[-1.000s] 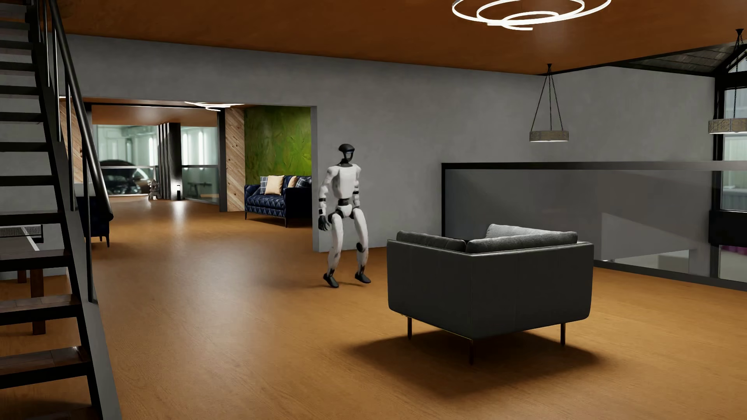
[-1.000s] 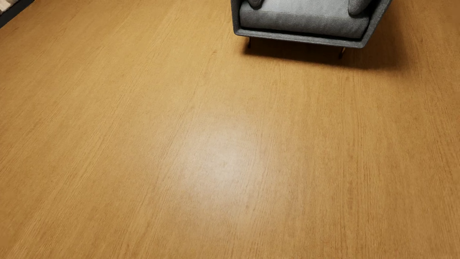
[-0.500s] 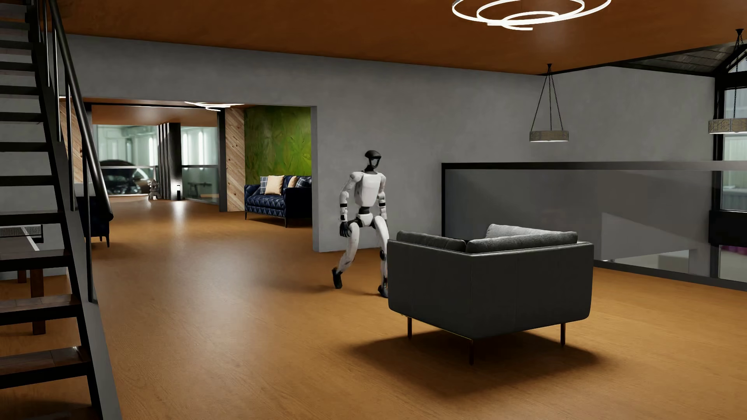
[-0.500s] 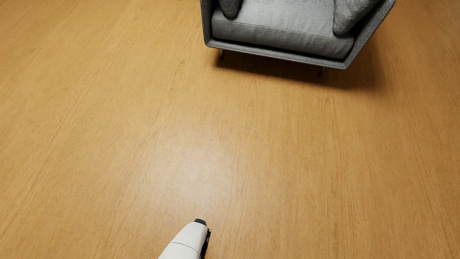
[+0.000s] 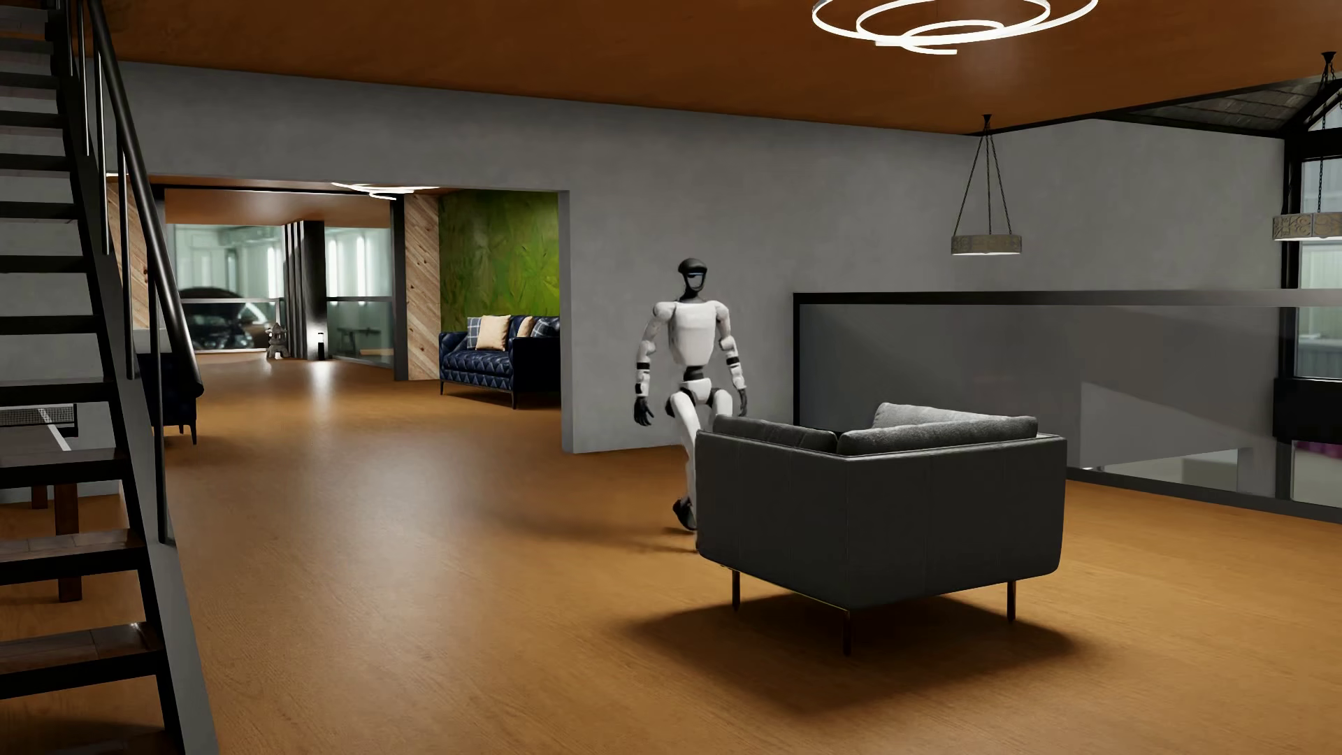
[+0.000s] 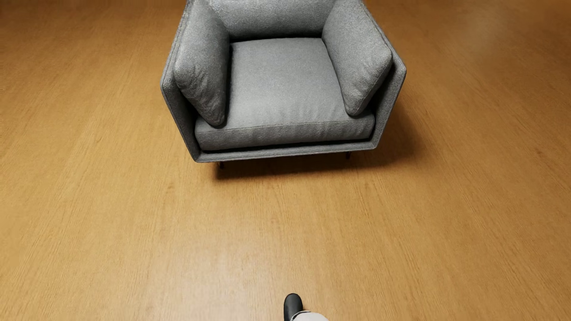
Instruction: Move towards the leather armchair
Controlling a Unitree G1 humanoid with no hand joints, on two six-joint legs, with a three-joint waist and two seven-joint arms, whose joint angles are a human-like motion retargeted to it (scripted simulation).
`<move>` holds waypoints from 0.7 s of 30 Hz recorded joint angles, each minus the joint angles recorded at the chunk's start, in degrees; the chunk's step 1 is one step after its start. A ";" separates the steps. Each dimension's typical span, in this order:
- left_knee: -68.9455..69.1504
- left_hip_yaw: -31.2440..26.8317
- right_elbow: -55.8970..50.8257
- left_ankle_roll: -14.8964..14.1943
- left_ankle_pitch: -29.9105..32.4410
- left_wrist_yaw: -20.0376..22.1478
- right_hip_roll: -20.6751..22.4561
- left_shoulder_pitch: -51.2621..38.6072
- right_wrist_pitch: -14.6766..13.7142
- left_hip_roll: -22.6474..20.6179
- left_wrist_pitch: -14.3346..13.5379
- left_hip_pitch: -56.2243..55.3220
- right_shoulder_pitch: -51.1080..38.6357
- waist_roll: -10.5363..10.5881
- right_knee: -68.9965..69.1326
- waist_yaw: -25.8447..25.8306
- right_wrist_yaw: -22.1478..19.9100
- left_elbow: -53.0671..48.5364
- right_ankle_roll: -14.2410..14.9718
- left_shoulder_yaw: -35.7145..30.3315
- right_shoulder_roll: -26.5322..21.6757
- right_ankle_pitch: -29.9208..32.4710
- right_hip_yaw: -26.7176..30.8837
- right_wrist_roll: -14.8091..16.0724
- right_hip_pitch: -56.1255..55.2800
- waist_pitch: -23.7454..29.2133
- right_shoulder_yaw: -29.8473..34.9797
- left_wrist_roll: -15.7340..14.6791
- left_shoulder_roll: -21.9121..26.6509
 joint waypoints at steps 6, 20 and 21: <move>13.86 0.00 7.07 0.00 22.14 0.00 5.64 -0.08 0.00 5.70 0.00 -1.47 -2.96 6.63 10.47 1.50 0.00 5.26 0.00 -0.31 0.83 31.41 0.00 0.00 -5.49 -1.95 1.71 0.00 -4.10; -0.34 0.00 -12.97 0.00 9.74 0.00 6.09 -1.54 0.00 6.52 0.00 -21.54 -11.28 5.11 2.26 6.76 0.00 -1.02 0.00 0.58 -2.92 14.12 0.00 0.00 17.02 -2.00 -7.61 0.00 -4.41; -0.13 0.00 -10.55 0.00 12.39 0.00 6.09 -1.19 0.00 6.73 0.00 -21.16 -9.80 5.54 1.64 6.31 0.00 -1.18 0.00 0.79 -2.67 13.12 0.00 0.00 18.45 -1.97 -7.00 0.00 -4.80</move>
